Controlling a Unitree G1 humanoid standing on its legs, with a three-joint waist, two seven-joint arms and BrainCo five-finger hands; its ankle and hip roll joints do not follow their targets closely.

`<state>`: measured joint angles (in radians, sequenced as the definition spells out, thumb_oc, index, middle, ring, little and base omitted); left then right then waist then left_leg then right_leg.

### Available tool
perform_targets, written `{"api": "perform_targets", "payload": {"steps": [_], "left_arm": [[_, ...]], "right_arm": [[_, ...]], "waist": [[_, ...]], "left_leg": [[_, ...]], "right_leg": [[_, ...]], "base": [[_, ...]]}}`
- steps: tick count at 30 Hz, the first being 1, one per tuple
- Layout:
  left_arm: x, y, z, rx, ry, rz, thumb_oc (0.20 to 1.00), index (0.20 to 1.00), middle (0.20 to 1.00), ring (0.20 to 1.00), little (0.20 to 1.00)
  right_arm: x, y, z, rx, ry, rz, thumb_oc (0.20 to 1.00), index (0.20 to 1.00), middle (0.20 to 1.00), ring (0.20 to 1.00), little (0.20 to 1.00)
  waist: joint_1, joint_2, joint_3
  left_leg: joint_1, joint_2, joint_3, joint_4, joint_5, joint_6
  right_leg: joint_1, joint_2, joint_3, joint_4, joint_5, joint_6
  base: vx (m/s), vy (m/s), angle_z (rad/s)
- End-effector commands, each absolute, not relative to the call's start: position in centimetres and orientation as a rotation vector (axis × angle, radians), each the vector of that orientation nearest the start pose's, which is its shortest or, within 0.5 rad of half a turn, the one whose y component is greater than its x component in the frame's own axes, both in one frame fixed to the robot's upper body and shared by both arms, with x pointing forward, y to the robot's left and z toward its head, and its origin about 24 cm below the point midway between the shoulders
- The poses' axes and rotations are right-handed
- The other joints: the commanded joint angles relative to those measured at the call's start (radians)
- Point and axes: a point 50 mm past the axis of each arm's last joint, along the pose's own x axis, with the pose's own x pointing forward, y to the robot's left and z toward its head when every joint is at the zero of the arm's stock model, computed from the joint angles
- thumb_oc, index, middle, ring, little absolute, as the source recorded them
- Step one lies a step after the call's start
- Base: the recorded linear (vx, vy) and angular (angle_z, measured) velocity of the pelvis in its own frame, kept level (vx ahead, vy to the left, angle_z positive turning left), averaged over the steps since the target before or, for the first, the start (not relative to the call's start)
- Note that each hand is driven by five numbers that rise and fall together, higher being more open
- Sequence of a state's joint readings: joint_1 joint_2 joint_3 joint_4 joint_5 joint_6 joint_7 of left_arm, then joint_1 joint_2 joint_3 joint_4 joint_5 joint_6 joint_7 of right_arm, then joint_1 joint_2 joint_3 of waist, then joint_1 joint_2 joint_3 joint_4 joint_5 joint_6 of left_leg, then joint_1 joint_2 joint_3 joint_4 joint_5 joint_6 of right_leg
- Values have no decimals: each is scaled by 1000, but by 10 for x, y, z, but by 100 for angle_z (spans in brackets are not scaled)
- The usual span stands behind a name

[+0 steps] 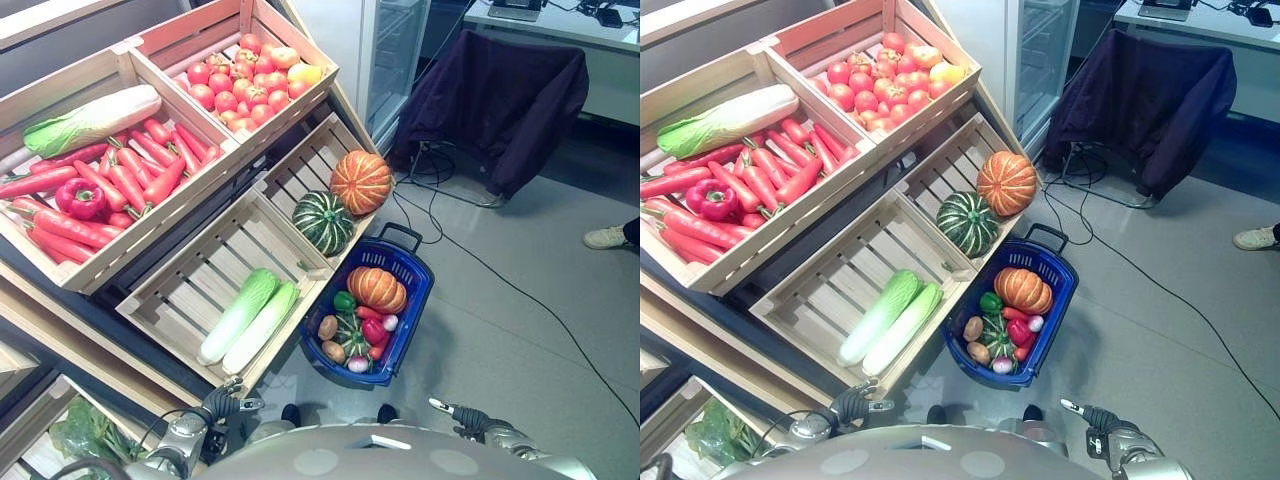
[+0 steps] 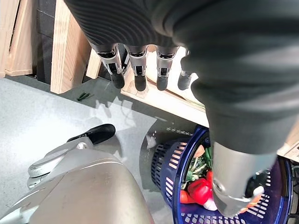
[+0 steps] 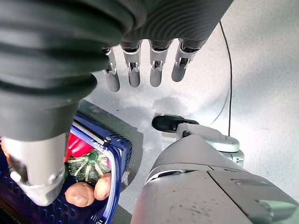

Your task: Pick up fruits and vegetables into the basket

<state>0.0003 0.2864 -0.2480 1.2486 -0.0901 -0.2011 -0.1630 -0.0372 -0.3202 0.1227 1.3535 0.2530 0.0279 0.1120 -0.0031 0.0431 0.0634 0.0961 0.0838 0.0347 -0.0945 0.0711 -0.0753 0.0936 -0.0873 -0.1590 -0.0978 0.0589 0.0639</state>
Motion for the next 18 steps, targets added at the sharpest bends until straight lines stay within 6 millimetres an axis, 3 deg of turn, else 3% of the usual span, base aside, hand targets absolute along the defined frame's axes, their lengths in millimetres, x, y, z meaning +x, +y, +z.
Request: {"api": "perform_targets", "payload": {"steps": [1, 10, 18], "left_arm": [[121, 245, -147, 220, 1030, -90, 1000, 1000, 1000, 1000, 1000], [131, 242, -143, 176, 975, -44, 1000, 1000, 1000, 1000, 1000], [184, 230, -121, 104, 757, -17, 1000, 1000, 1000, 1000, 1000]], "right_arm": [[89, -262, -156, -57, 1313, -184, 1000, 1000, 1000, 1000, 1000], [101, -264, -153, -47, 1270, -203, 1000, 1000, 1000, 1000, 1000], [150, -262, -138, -38, 1124, -228, 1000, 1000, 1000, 1000, 1000]], "waist": [[5, -49, 26], [9, -33, 98], [-6, 0, 229]], "left_leg": [[15, -19, -1, 7, -106, 12], [-80, -24, -9, 7, -73, 13], [-219, -55, -39, 7, -35, 27]], "right_leg": [[27, -47, -9, 11, -52, 72], [-67, -52, 9, 11, -24, 70], [-221, -43, 50, 11, 13, 53]], "base": [[40, -6, 0], [-30, 1, 0], [-179, 14, 3]]}}
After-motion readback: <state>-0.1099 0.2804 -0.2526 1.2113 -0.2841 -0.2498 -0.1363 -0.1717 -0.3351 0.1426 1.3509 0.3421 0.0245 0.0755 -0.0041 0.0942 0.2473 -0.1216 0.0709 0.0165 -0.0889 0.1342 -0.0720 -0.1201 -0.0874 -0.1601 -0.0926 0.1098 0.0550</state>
